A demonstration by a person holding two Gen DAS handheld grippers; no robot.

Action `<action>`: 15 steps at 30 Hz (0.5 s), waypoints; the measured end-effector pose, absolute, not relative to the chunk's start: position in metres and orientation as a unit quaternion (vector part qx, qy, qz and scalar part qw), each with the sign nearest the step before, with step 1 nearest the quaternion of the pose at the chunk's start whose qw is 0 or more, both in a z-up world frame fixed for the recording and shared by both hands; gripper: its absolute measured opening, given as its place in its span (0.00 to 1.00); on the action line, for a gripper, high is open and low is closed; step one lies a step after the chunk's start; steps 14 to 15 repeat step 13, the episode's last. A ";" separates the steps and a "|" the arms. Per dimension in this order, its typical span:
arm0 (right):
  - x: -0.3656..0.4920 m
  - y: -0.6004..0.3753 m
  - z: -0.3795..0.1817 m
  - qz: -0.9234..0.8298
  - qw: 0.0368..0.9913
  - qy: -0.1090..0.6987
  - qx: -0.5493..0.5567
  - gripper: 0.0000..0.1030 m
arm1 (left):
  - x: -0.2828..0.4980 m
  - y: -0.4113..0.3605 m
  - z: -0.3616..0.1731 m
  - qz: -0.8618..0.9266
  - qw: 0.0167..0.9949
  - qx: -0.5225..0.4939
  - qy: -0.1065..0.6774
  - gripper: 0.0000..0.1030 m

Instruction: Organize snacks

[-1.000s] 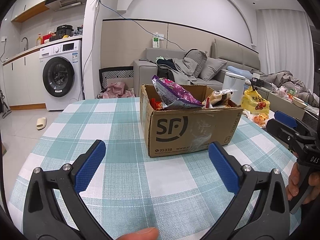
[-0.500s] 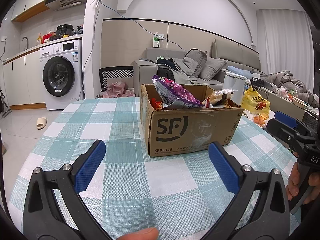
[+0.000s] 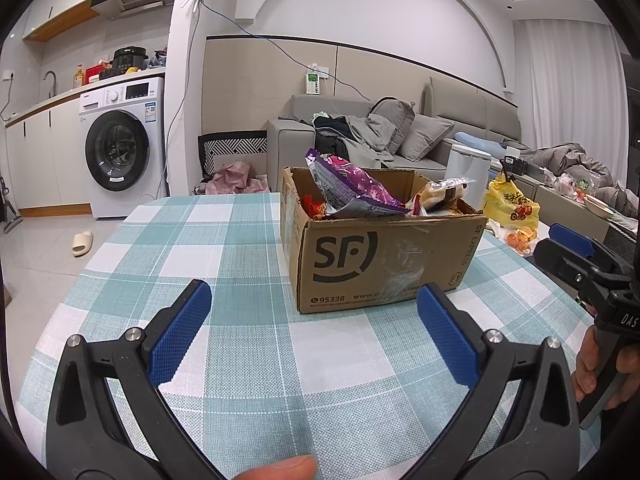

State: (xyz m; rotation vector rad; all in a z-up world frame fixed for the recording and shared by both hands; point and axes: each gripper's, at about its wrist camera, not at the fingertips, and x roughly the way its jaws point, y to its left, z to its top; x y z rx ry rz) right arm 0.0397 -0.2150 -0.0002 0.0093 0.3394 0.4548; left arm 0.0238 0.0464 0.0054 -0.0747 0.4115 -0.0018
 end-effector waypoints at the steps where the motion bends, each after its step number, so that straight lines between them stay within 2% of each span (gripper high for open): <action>1: 0.040 -0.215 0.000 0.224 0.960 0.167 0.005 1.00 | 0.024 0.046 0.005 0.000 0.978 -0.037 0.204 1.00; 15: 0.040 -0.213 -0.001 0.227 0.959 0.169 0.008 1.00 | 0.025 0.046 0.002 -0.001 0.977 -0.047 0.207 1.00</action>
